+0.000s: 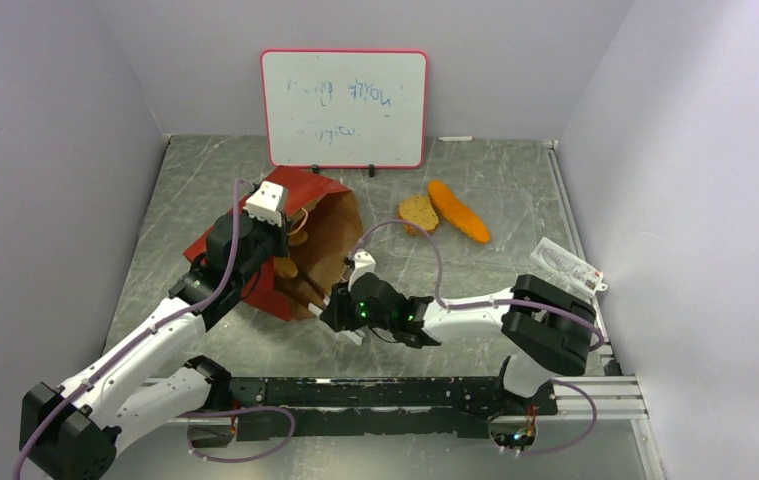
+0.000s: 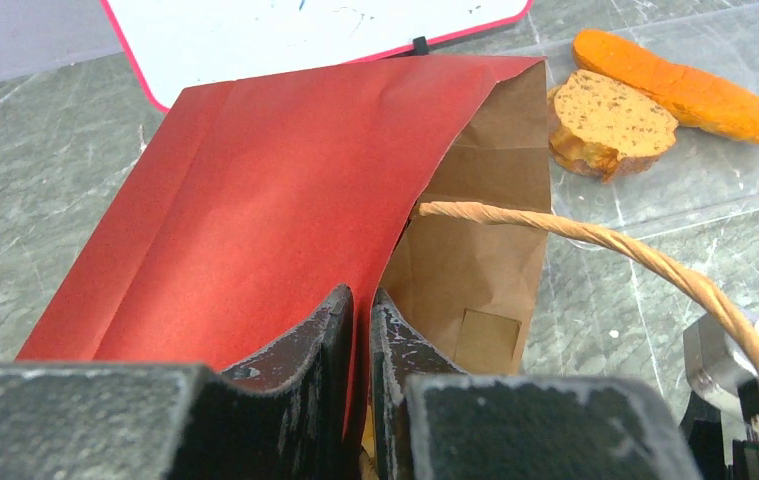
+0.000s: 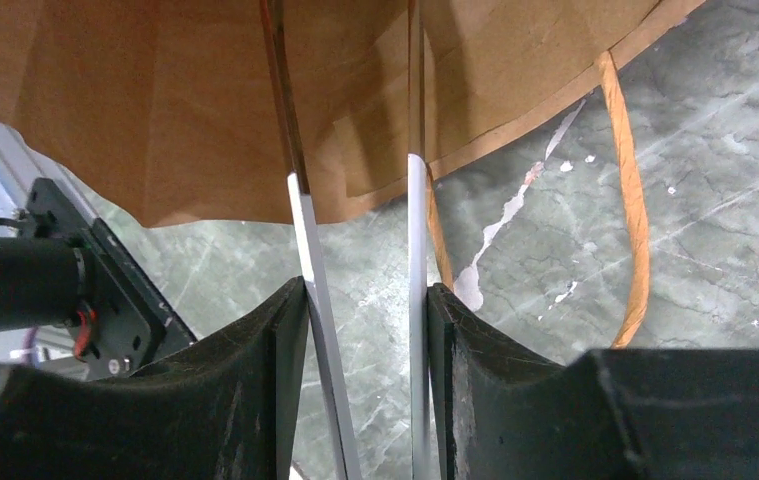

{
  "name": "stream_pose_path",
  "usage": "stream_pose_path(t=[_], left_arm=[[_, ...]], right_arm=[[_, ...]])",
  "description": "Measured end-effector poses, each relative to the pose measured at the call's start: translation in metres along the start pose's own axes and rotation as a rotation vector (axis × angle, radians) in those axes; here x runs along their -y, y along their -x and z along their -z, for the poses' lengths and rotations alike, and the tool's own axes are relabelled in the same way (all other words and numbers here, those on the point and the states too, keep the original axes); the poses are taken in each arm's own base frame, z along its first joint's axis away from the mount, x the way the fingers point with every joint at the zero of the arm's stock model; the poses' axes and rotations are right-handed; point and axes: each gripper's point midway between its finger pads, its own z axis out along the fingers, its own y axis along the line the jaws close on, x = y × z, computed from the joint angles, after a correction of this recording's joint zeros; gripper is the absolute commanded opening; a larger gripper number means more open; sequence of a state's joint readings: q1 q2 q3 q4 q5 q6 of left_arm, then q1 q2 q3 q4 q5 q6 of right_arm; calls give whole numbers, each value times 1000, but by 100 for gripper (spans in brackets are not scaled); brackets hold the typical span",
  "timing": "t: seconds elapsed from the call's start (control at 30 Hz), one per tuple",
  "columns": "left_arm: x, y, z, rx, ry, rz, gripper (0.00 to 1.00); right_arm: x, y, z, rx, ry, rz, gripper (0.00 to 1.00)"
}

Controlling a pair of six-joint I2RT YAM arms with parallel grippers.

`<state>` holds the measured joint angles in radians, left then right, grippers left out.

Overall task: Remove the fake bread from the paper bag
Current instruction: Pick up the clamp from the paper bag, then pick up the fake bread from the paper bag.

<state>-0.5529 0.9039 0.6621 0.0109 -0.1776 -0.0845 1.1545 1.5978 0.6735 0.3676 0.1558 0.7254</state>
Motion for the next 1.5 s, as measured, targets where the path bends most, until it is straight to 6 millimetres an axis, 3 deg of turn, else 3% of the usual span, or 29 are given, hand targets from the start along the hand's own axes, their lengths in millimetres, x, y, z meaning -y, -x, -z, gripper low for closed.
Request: stream_pose_path(t=[0.3,0.47,0.73,0.87,1.27,1.5], left_arm=[[0,-1,0,-3,-2,0,7],[1,-2,0,-4,-7,-2,7],[-2,-2,0,-4,10,-2,7],[-7,-2,-1,-5,38,0,7],[-34,-3,0,0,199,17,7],[-49,-5,1,-1,297,31,7]], right_arm=[[4,13,9,-23,73,-180,0],[13,14,17,-40,138,-328,0],[9,11,29,-66,223,-472,0],[8,15,38,-55,239,-500,0],[-2,53,67,49,303,-517,0],[10,52,83,76,252,-521,0]])
